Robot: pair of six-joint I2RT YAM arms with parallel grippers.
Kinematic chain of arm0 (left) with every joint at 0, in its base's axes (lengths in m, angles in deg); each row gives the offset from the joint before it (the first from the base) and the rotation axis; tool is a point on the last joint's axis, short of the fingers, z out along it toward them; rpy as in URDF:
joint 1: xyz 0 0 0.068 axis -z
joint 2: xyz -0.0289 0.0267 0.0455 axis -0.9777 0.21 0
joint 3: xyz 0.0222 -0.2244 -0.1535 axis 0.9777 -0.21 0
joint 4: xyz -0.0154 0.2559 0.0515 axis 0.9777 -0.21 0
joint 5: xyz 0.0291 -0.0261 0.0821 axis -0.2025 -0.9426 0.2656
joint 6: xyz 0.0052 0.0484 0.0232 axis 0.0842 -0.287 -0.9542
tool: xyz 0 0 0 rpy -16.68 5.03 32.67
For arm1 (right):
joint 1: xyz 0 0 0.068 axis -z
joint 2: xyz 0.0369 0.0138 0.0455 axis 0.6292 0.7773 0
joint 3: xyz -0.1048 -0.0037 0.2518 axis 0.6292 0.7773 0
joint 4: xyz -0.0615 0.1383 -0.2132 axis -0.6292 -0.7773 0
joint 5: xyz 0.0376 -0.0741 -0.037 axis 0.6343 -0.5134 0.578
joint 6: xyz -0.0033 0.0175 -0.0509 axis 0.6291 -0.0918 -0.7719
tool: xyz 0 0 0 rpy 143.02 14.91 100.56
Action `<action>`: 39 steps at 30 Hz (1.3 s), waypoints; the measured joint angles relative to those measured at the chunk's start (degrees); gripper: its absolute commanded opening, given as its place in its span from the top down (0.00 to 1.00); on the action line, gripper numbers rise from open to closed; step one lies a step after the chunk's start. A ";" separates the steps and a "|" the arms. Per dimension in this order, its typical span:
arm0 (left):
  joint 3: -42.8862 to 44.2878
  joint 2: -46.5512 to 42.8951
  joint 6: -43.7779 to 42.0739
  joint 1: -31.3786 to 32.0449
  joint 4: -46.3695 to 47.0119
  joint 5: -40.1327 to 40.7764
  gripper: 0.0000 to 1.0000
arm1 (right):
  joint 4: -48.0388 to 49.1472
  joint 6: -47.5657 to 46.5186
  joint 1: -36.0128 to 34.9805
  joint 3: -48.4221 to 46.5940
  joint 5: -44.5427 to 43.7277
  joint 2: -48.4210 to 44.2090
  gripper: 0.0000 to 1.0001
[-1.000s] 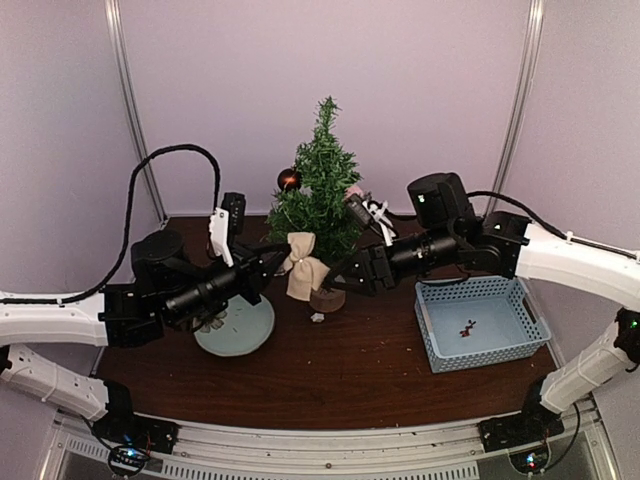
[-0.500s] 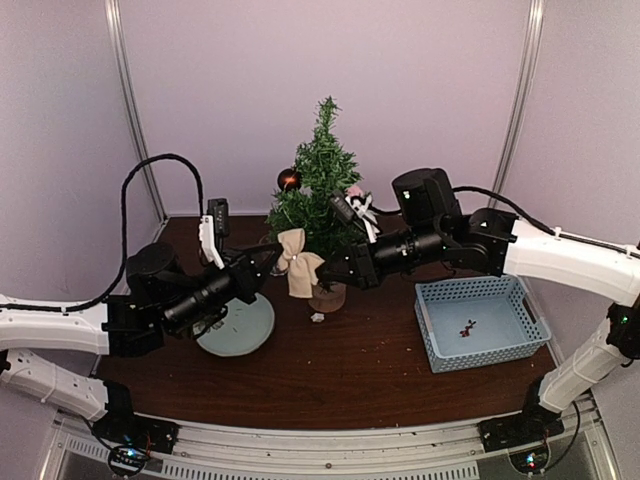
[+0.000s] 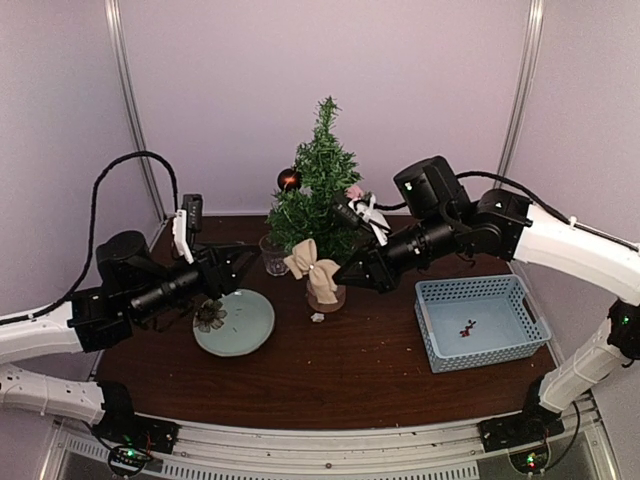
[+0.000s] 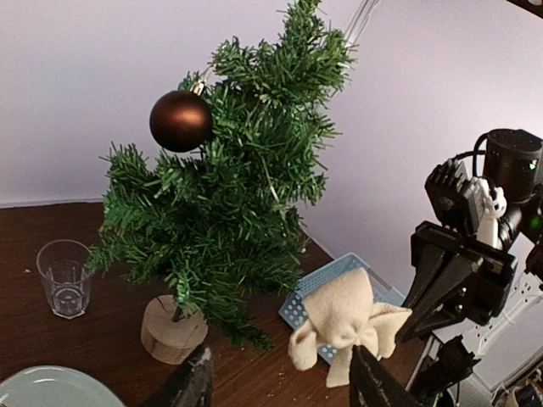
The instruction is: Decorate the small christmas tree
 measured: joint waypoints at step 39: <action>6.16 13.70 -27.71 -5.20 -6.93 -41.64 0.30 | -26.05 -23.26 -5.07 -11.15 -11.78 2.78 1.00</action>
